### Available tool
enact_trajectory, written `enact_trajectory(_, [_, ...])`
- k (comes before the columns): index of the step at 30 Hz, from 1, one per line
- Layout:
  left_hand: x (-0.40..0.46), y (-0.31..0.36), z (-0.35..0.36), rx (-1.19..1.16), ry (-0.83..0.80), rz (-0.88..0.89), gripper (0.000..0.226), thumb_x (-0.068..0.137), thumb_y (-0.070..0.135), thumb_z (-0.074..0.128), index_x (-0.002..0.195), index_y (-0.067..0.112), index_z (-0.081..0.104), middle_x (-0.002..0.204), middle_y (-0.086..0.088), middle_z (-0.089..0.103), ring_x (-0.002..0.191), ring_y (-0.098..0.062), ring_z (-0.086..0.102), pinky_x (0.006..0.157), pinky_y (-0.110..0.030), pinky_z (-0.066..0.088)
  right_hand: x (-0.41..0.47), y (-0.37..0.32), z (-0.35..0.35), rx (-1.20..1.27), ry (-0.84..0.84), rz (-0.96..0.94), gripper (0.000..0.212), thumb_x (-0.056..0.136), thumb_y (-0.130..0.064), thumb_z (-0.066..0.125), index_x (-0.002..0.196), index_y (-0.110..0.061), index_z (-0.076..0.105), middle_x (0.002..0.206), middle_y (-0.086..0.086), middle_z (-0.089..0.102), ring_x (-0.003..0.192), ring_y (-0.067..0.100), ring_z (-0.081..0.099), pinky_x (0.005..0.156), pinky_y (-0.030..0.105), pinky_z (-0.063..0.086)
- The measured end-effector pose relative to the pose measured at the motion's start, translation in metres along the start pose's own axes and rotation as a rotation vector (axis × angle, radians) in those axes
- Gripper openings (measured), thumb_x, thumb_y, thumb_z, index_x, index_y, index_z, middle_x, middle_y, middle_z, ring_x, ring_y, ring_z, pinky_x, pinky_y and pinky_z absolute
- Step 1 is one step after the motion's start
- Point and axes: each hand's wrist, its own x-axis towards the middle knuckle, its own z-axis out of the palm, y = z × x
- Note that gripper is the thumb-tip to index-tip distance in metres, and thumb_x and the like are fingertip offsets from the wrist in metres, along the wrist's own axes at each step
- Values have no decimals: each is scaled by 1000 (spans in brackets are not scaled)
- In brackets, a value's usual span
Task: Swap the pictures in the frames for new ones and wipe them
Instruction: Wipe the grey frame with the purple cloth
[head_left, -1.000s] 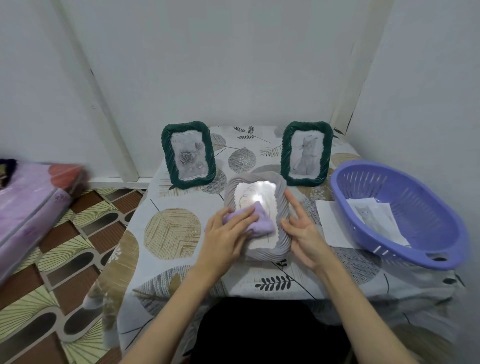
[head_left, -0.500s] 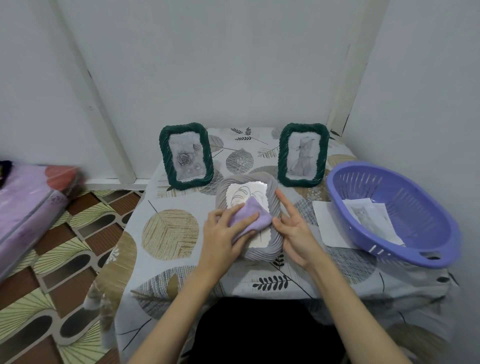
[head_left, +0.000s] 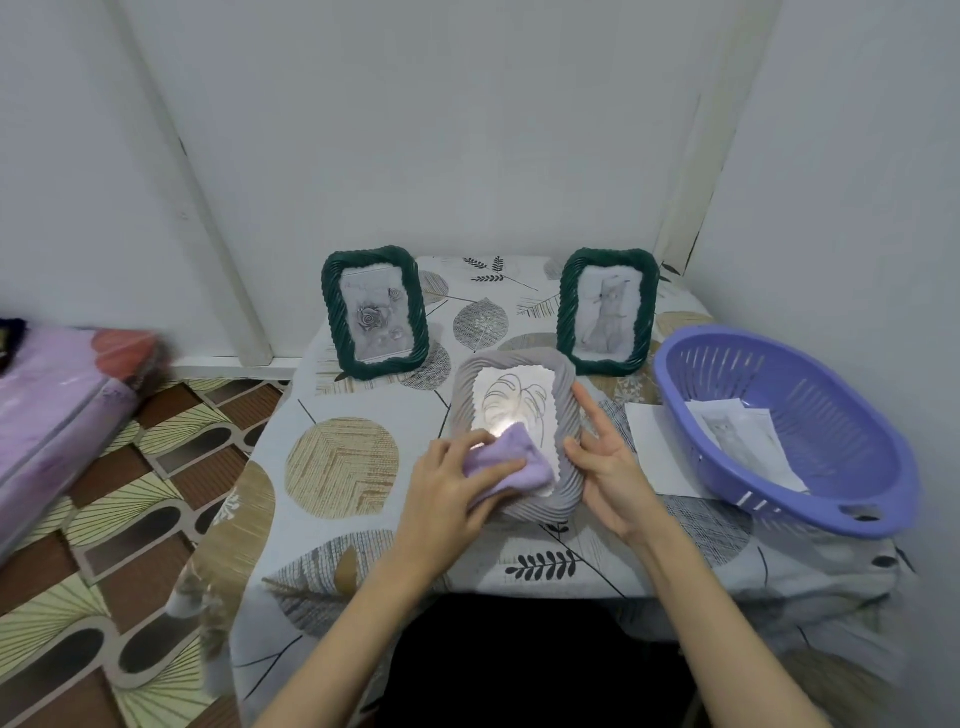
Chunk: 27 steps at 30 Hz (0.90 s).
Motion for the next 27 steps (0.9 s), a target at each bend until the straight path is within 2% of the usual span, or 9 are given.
enact_trajectory(2, [-3,-7,-2,25,53,-38,39,93,51,34,110,33,65,115,-4,54,90,-17,44,72,-29,42,-3,1,-2,2,-15,21,81,60,-3,66,134,-27,44,133,8,54,109,18,62,82,30,55])
enact_trajectory(6, [12,-3,-3,-28,101,-193,49,91,58,32,106,30,68,111,-5,59,87,-20,44,67,-33,43,-4,15,3,7,-26,47,72,62,-3,69,127,-29,50,136,13,51,110,19,61,90,31,52])
enact_trajectory(11, [10,6,1,-31,-7,24,26,87,41,47,108,40,61,117,3,53,98,-18,40,74,-34,37,1,8,0,2,30,23,65,85,14,38,138,-23,39,138,13,48,104,14,63,89,28,52])
enact_trajectory(13, [1,-2,-1,11,-27,95,26,85,37,48,109,41,57,117,5,52,97,-18,41,74,-34,39,0,3,-5,-6,40,29,67,83,11,43,138,-25,40,130,6,58,108,16,62,89,30,52])
enact_trajectory(15, [-2,-12,-4,74,-14,61,27,83,34,48,106,41,58,114,3,57,92,-18,42,70,-35,43,-3,2,-6,-35,31,53,70,78,9,50,136,-29,43,130,5,58,116,20,58,90,32,52])
enact_trajectory(19, [7,-9,-1,25,-14,-114,29,86,44,44,105,39,65,111,-4,59,89,-19,44,71,-33,41,-3,12,4,-73,50,62,65,89,17,33,138,-25,39,137,13,49,118,24,55,92,31,50])
enact_trajectory(21, [10,3,2,1,-47,-79,30,87,47,43,108,41,64,114,-4,57,94,-18,42,74,-33,38,-2,13,9,-73,68,41,63,89,18,31,137,-24,40,138,14,48,112,20,58,92,28,49])
enact_trajectory(25, [2,8,-2,45,-60,47,24,85,36,47,104,40,61,114,2,53,96,-18,42,73,-33,38,-2,3,2,-66,81,52,63,90,16,32,137,-24,41,136,13,52,120,23,54,96,34,46])
enact_trajectory(27, [-2,-1,-8,77,-31,20,24,84,36,46,101,40,62,111,1,57,93,-19,44,71,-33,40,-3,1,0,-76,66,64,65,90,16,34,138,-26,41,133,9,55,118,23,56,95,34,48])
